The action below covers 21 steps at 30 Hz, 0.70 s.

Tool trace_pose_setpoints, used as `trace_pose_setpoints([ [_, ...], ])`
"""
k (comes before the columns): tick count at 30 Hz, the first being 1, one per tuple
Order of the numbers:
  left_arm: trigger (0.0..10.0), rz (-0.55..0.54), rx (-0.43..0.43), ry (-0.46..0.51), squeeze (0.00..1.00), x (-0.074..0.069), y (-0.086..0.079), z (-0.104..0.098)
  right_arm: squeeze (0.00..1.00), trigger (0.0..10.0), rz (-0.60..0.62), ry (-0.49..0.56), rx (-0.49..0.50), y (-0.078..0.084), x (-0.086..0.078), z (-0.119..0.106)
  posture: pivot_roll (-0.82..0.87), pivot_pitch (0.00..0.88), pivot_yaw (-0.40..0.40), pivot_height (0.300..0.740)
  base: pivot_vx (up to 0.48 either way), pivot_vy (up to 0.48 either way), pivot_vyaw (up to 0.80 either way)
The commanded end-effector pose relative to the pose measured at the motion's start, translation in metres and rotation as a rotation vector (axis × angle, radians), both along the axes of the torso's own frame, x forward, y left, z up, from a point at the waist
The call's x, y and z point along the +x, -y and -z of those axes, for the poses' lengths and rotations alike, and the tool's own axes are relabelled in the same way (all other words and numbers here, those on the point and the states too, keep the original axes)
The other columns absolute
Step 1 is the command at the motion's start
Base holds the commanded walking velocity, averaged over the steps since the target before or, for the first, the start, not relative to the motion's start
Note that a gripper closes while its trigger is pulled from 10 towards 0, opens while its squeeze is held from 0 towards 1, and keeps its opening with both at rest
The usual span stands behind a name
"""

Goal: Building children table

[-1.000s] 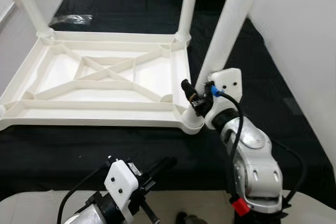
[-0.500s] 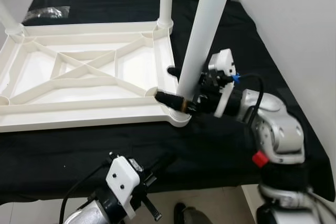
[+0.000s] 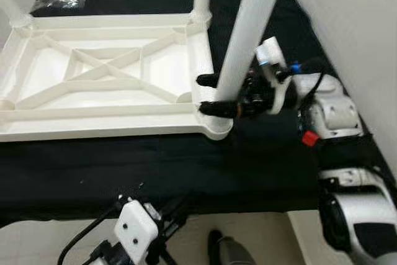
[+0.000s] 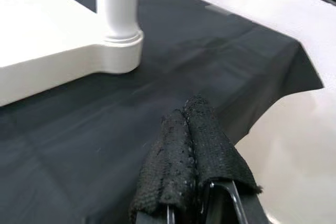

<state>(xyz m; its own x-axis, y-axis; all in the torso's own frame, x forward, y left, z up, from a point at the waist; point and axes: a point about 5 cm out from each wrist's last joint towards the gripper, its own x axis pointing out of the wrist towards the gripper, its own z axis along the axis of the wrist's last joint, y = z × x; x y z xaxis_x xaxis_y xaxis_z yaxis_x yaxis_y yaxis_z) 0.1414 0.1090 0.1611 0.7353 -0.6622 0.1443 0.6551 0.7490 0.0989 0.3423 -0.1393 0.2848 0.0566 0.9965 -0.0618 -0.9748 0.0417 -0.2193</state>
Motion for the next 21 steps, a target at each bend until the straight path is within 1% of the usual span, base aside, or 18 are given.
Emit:
trace_pose_setpoints([
  [1,10.0,0.006,0.012,-0.009,0.00,-0.003,0.000,0.000,0.00,0.0,-0.052,-0.010,-0.008,-0.003,-0.002,0.004,0.22,0.355,-0.028,0.740,0.000,0.000,0.00],
  [4,10.0,0.004,0.013,-0.010,0.00,-0.003,0.000,0.000,0.00,0.0,-0.059,-0.007,-0.009,-0.003,-0.002,0.003,0.22,0.355,-0.028,0.740,0.000,0.000,0.00],
  [5,10.0,0.000,0.015,-0.011,0.00,-0.004,-0.001,0.000,0.00,0.0,-0.054,-0.001,-0.004,0.002,-0.002,0.002,0.21,0.360,-0.016,0.740,0.000,0.000,0.00],
  [6,10.0,0.000,0.015,-0.011,0.00,-0.004,-0.001,0.000,0.00,0.0,-0.054,-0.001,-0.004,0.002,-0.002,0.002,0.21,0.360,-0.016,0.740,0.000,0.000,0.00],
  [7,10.0,-0.003,0.017,-0.011,0.00,-0.002,-0.002,0.000,0.00,0.0,-0.045,0.006,-0.005,0.009,-0.003,0.001,0.19,0.355,-0.019,0.740,0.000,0.000,0.00],
  [11,10.0,-0.003,0.017,-0.011,0.00,-0.002,-0.002,0.000,0.00,0.0,-0.045,0.006,-0.005,0.009,-0.003,0.001,0.19,0.355,-0.019,0.740,0.000,0.000,0.00],
  [12,10.0,-0.005,0.015,-0.008,0.00,-0.001,-0.002,0.001,0.00,0.0,0.026,0.003,0.003,0.016,-0.005,0.005,0.17,0.346,-0.042,0.740,0.000,0.000,0.00],
  [13,10.0,-0.005,0.015,-0.008,0.00,-0.001,-0.002,0.001,0.00,0.0,0.026,0.003,0.003,0.016,-0.005,0.005,0.17,0.346,-0.042,0.740,0.000,0.000,0.00],
  [14,10.0,-0.005,0.013,-0.005,0.00,0.003,-0.001,0.005,0.00,0.0,0.643,-0.056,0.042,0.017,0.011,0.033,0.13,0.302,-0.097,0.740,0.000,0.000,0.00],
  [16,10.0,-0.005,0.013,-0.005,0.00,0.003,-0.001,0.005,0.00,0.0,0.643,-0.056,0.042,0.017,0.011,0.033,0.13,0.302,-0.097,0.740,0.000,0.000,0.00],
  [17,10.0,-0.005,0.006,-0.001,0.00,0.006,0.000,0.006,0.00,0.0,0.946,-0.146,-0.078,0.009,-0.025,0.090,0.11,0.295,-0.097,0.740,0.000,0.000,0.00],
  [18,10.0,-0.005,0.006,-0.001,0.00,0.006,0.000,0.006,0.00,0.0,0.946,-0.146,-0.078,0.009,-0.025,0.090,0.11,0.295,-0.097,0.740,0.000,0.000,0.00],
  [19,10.0,-0.006,0.005,0.011,0.00,0.012,0.001,0.007,0.00,0.0,1.240,-0.230,-0.122,0.011,-0.065,0.120,0.08,0.294,-0.057,0.740,0.000,0.000,0.00],
  [20,10.0,-0.006,0.005,0.011,0.00,0.012,0.001,0.007,0.00,0.0,1.240,-0.230,-0.122,0.011,-0.065,0.120,0.08,0.294,-0.057,0.740,0.000,0.000,0.00],
  [21,10.0,-0.005,0.007,0.016,0.00,0.017,0.002,0.008,0.00,0.0,1.358,-0.277,-0.126,0.011,-0.086,0.128,0.07,0.257,-0.061,0.740,0.000,0.000,0.00],
])
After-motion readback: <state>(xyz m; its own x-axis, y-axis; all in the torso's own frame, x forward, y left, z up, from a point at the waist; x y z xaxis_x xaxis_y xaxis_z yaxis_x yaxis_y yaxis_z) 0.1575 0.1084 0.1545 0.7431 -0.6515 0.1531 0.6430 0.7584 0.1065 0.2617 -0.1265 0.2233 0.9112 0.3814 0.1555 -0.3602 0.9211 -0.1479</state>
